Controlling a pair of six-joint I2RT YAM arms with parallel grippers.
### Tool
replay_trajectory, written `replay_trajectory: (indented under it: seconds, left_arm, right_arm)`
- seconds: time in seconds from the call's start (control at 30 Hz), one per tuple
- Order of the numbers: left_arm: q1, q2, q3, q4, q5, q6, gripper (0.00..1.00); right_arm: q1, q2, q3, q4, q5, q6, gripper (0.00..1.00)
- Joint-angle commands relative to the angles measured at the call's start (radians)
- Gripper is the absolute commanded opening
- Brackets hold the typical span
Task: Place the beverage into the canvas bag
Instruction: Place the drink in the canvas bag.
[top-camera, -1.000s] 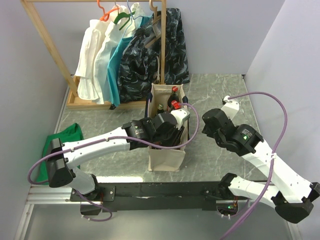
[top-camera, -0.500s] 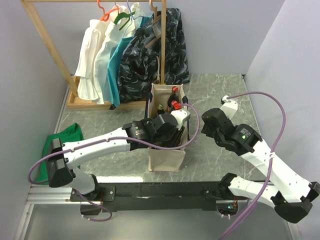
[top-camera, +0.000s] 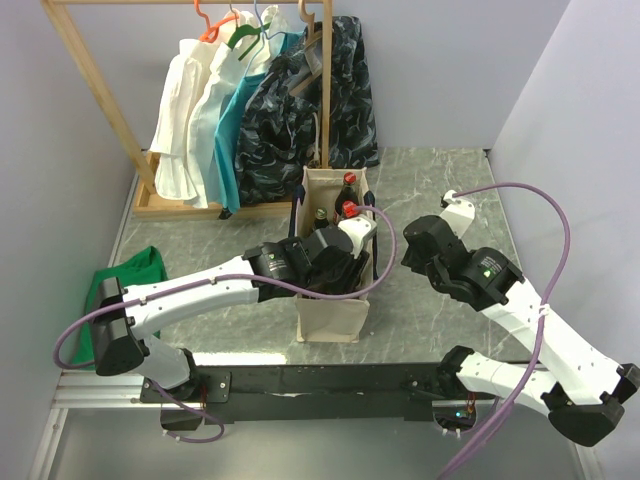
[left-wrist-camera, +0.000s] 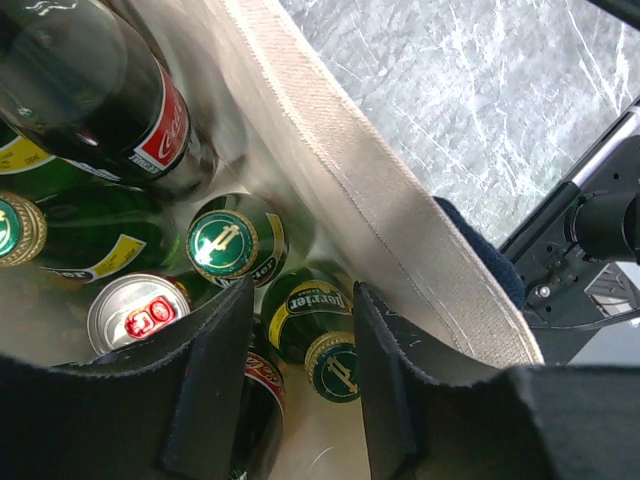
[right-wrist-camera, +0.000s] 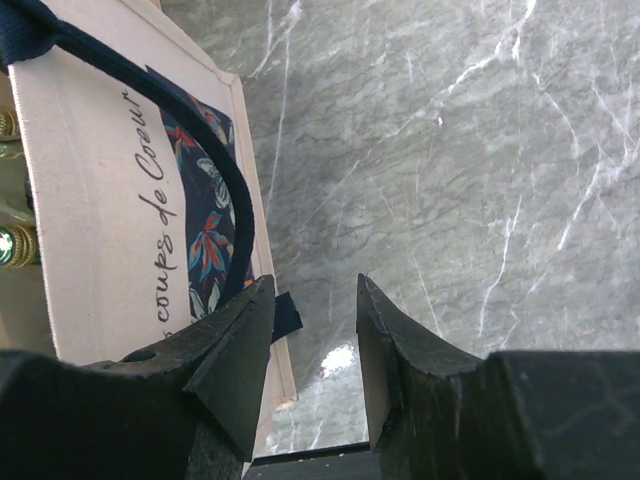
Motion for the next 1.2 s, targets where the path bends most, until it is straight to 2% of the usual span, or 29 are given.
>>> replay_trajectory:
  seconds: [0.0, 0.63, 1.17]
  left_arm:
    - [-0.005, -0.026, -0.010, -0.003, -0.023, -0.007, 0.49]
    - [-0.005, -0.043, 0.011, -0.003, -0.053, -0.011, 0.55]
    - [-0.006, -0.094, 0.096, -0.033, -0.121, 0.015, 0.59]
  right_arm:
    - [-0.009, 0.003, 0.001, 0.036, 0.011, -0.004, 0.46]
    - [-0.014, -0.007, -0.011, 0.039, -0.001, -0.006, 0.46]
    - [-0.018, -0.007, -0.021, 0.050, -0.012, -0.010, 0.46]
